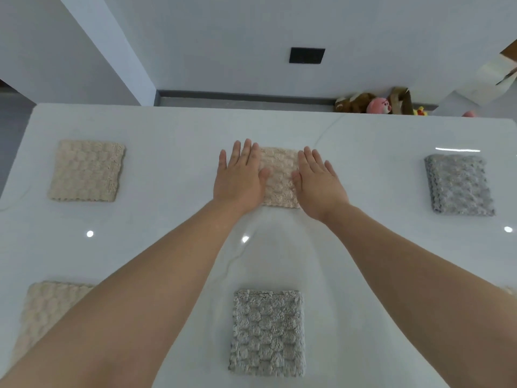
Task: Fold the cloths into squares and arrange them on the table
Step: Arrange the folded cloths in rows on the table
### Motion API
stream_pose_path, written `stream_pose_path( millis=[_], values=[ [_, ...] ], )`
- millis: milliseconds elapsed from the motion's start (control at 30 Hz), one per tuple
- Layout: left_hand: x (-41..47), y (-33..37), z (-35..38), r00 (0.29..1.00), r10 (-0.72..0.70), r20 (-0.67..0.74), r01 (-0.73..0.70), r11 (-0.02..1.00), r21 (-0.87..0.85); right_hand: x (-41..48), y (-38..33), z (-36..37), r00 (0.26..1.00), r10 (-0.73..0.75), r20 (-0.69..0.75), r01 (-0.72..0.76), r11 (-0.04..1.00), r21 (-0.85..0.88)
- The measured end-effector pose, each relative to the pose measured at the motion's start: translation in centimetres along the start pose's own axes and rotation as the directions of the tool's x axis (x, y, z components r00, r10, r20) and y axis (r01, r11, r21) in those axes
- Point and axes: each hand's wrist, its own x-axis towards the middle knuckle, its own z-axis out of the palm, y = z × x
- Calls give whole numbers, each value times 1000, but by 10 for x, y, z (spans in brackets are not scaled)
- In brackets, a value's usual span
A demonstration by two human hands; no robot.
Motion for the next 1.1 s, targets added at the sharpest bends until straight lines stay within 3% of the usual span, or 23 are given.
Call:
stream_pose_path(
  millis=[233,600,1100],
  values=[
    [-69,7,-26,995,-58,-78,40,976,-215,-56,-43,-25,997,50,-65,-30,959,281],
    [-193,-22,-47,972,-193,-132,134,924,-358,-137,-130,-41,993,-23,-117,57,953,297],
    [-308,-38,-42,887,-443,-128,325,797,-509,-201,-178,-14,984,-177,-32,175,909,377]
  ],
)
